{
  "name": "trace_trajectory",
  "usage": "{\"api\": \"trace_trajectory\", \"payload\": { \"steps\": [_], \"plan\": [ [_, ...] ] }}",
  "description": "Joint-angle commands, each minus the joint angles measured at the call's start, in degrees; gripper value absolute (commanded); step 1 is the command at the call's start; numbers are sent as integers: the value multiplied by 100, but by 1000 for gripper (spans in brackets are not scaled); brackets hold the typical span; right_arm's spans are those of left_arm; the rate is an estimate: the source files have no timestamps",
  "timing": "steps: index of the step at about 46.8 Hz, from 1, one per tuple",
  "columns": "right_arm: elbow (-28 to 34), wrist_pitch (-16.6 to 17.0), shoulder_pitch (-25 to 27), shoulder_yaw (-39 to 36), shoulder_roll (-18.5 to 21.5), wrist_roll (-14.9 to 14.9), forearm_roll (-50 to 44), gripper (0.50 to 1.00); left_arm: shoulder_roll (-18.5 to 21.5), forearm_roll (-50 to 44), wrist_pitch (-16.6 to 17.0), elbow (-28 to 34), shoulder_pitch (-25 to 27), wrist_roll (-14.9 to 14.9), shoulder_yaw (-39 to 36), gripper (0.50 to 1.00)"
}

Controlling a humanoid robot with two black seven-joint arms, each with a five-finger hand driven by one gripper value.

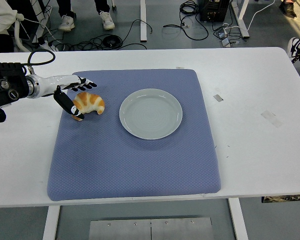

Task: Place the bread on the plate

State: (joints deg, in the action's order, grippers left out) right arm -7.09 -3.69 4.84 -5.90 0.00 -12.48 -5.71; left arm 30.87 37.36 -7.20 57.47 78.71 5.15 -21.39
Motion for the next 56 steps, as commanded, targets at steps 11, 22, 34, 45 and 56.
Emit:
{"api": "trace_trajectory", "payload": {
  "steps": [11, 22, 34, 45, 56],
  "plan": [
    [-3, 0, 9, 1, 0, 0, 0, 1000, -46, -1, 70, -87, -13, 4, 12, 978],
    [-3, 0, 8, 1, 0, 0, 0, 1000, -46, 17, 201, -210, -154, 30, -6, 974],
    [6, 0, 0, 1, 0, 0, 0, 1000, -161, 17, 228, -219, -233, 30, 12, 972],
    [-3, 0, 0, 1, 0, 0, 0, 1000, -283, 17, 395, -263, -242, 39, -6, 883],
    [-3, 0, 0, 1, 0, 0, 0, 1000, -398, 25, 456, -403, -303, 56, -32, 806]
  ]
}}
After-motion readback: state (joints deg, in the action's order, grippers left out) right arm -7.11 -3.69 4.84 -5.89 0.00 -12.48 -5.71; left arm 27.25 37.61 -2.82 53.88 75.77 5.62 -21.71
